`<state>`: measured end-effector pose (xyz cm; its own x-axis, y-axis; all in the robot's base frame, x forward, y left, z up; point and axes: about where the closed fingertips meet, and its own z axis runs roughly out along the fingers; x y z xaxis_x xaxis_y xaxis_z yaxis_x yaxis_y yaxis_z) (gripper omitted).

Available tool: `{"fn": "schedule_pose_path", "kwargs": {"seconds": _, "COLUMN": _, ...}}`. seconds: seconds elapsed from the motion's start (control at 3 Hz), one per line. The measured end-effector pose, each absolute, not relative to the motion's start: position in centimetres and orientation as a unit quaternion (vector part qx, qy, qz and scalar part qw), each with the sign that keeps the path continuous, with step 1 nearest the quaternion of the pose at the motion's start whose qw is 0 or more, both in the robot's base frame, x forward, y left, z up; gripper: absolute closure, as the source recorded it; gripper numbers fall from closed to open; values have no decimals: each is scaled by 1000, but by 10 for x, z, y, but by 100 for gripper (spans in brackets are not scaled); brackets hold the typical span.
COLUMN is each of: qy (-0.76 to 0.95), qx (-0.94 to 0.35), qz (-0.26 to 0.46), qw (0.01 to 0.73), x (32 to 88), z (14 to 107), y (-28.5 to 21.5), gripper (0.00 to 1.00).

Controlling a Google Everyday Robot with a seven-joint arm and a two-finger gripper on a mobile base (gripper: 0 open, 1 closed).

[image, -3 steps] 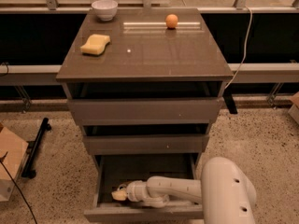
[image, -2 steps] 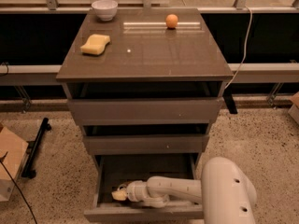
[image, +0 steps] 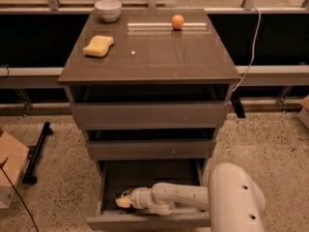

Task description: Pick coke can from bottom drawer and place on counter

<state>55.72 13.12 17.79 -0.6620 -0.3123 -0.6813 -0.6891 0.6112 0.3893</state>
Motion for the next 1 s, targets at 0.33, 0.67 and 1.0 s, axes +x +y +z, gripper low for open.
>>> {"fn": "schedule_pose_path", "kwargs": {"seconds": 0.33, "qy": 850, "qx": -294, "qz": 328, "qw": 287, "x": 557, "z": 178, "y": 131, "gripper": 83}}
{"fn": "schedule_pose_path", "kwargs": {"seconds": 0.67, "qy": 850, "qx": -294, "qz": 328, "qw": 287, "x": 557, "z": 178, "y": 131, "gripper": 52}}
{"fn": "schedule_pose_path", "kwargs": {"seconds": 1.0, "qy": 850, "qx": -294, "qz": 328, "qw": 287, "x": 557, "z": 178, "y": 131, "gripper": 29}}
